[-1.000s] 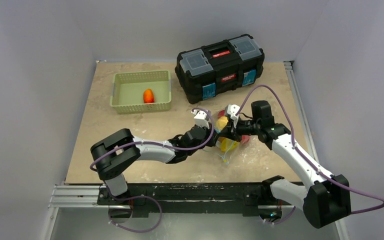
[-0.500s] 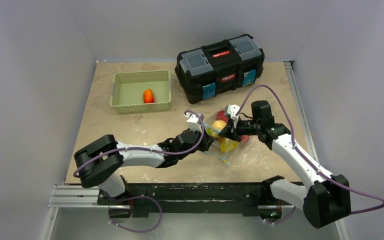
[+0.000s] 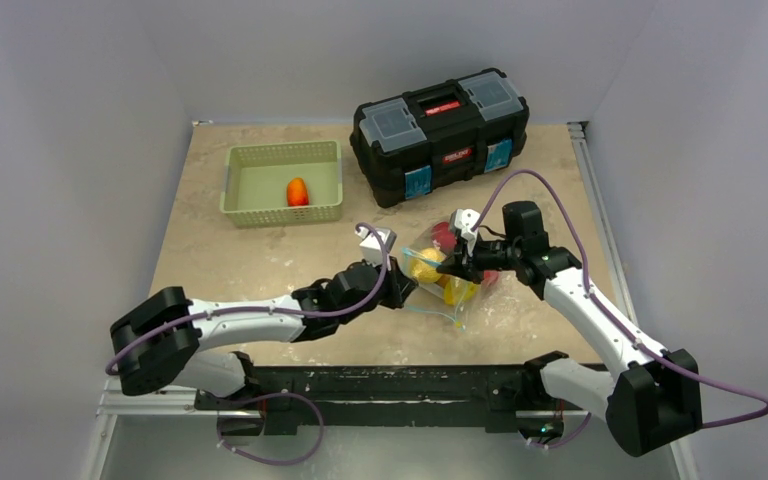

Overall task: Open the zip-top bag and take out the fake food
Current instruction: Pick up the fake fruit from the zipper food storage bag.

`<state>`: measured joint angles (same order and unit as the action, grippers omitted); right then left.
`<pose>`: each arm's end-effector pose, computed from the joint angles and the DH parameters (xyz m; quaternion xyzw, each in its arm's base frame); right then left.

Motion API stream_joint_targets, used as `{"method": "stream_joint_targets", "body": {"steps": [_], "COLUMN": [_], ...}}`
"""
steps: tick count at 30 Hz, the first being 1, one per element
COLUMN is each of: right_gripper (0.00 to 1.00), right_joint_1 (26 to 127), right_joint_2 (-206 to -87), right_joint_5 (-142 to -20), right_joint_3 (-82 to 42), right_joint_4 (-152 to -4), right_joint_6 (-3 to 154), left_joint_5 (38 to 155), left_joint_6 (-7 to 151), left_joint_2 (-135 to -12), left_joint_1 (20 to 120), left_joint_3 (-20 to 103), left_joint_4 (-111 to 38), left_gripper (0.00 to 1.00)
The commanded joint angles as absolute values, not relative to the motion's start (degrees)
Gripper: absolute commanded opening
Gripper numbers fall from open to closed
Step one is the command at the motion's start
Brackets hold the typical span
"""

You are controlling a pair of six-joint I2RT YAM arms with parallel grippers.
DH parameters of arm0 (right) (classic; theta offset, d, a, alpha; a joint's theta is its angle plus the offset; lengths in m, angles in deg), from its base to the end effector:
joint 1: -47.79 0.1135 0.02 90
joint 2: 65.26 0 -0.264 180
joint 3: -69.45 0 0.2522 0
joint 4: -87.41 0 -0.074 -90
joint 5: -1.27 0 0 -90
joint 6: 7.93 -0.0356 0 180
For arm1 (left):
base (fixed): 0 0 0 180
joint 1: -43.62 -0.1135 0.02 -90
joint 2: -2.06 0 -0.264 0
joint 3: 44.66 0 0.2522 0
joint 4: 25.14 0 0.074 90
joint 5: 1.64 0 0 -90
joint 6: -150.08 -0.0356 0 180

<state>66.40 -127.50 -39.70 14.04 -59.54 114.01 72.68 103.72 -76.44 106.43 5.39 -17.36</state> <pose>0.2020 0.0964 0.2547 -0.5108 0.6703 0.3286 0.4264 0.1413 -0.2539 0.2138 0.0592 0.8163 -0.3842 0.4272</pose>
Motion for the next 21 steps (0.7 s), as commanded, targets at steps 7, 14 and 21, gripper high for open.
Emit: {"method": "stream_joint_targets", "body": {"steps": [7,14,21], "right_gripper": [0.00,0.00,0.00], "right_joint_1": [66.02,65.98,65.98], "right_joint_2": [-127.05,-127.14,-127.29], "right_joint_5": [-39.01,-39.04,-39.10], "right_joint_3": [12.62,12.57,12.62], "right_joint_4": [-60.04,-60.10,-60.04], "right_joint_6": [114.48,114.50,114.54], "left_joint_5": [73.83,74.76,75.36], "left_joint_6": [100.09,98.53,96.24], "left_joint_2": [-69.60,-66.63,-64.21], "left_joint_1": [106.81,106.81,106.81], "left_joint_3": [4.46,4.08,4.55], "left_joint_4": [-22.54,-25.68,-28.93], "left_gripper": [0.00,0.00,0.00]}}
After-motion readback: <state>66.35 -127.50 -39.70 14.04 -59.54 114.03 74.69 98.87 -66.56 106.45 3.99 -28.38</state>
